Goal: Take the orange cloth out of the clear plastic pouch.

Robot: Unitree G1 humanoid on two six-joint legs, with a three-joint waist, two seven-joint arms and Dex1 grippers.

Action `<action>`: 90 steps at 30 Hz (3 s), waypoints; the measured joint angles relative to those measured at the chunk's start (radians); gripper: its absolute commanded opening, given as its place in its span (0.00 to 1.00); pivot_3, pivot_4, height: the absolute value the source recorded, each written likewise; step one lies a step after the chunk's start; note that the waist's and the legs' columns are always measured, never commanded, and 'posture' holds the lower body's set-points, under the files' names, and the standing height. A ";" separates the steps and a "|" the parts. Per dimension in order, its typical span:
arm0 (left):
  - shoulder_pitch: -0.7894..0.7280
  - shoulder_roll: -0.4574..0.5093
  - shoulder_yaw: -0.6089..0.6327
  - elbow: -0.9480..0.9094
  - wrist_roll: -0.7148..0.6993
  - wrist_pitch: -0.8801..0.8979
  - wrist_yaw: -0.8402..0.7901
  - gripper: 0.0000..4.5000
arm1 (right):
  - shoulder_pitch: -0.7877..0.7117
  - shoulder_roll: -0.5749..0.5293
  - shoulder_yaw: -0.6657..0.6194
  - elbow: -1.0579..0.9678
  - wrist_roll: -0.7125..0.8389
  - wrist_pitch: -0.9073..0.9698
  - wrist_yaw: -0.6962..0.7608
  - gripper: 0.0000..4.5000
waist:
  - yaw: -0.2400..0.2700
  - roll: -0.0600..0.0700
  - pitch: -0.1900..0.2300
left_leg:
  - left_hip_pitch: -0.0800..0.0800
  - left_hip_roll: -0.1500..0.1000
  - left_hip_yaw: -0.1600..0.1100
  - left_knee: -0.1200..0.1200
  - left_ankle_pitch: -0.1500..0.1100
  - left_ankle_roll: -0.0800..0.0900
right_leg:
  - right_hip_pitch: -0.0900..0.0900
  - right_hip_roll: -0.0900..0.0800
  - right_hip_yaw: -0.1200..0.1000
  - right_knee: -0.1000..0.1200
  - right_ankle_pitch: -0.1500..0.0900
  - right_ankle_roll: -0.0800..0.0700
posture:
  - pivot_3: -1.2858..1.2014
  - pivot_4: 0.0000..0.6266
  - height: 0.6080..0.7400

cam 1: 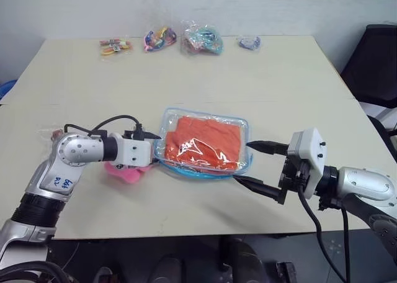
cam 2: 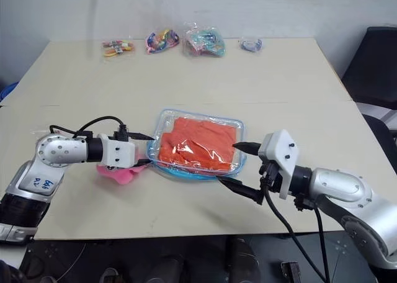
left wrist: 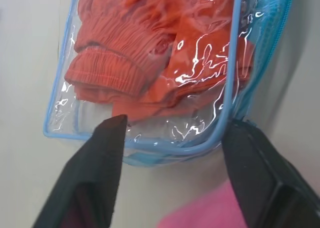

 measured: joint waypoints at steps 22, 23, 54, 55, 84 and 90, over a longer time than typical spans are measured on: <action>0.122 -0.245 0.054 -0.456 -0.372 0.936 0.186 0.00 | 0.068 0.042 0.073 -0.045 -0.239 -0.026 0.008 0.17 | -0.002 -0.001 0.000 | 0.004 0.000 -0.001 0.000 0.000 0.000 | 0.002 0.001 0.007 0.002 0.000 0.000 | 0.52 0.24 1.00; 0.122 -0.248 0.054 -0.459 -0.377 0.947 0.195 0.00 | 0.056 0.050 0.079 -0.038 -0.253 -0.026 0.002 0.12 | -0.003 -0.001 0.000 | 0.004 0.000 -0.002 0.000 0.000 0.000 | 0.001 0.001 0.007 0.002 0.000 0.000 | 0.52 0.24 1.00; 0.109 -0.197 0.058 -0.473 -0.424 0.957 0.202 0.00 | -0.041 0.238 0.303 0.306 -0.752 -0.313 0.022 0.09 | -0.005 -0.001 -0.001 | 0.004 -0.001 -0.001 0.000 0.000 0.000 | 0.001 0.001 0.007 0.002 0.000 0.000 | 0.52 0.24 1.00; 0.109 -0.196 0.058 -0.473 -0.424 0.955 0.202 0.00 | -0.041 0.238 0.303 0.306 -0.754 -0.313 0.022 0.09 | -0.005 -0.001 0.000 | 0.004 -0.001 -0.001 0.000 0.000 0.000 | 0.001 0.001 0.007 0.002 0.000 0.000 | 0.52 0.24 1.00; 0.114 -0.195 0.053 -0.473 -0.422 0.914 0.199 0.00 | -0.146 0.199 0.399 0.483 -1.214 -0.706 0.035 0.45 | -0.007 -0.001 0.000 | 0.004 -0.001 0.000 0.000 0.000 -0.001 | 0.001 0.001 0.007 0.002 0.000 0.000 | 0.52 0.24 1.00; 0.118 -0.195 0.044 -0.473 -0.419 0.906 0.199 0.00 | -0.172 0.179 0.405 0.483 -1.229 -0.726 0.102 0.49 | -0.009 -0.001 0.000 | 0.004 0.000 0.000 0.000 0.000 -0.001 | 0.001 0.001 0.006 0.002 0.000 0.000 | 0.52 0.24 1.00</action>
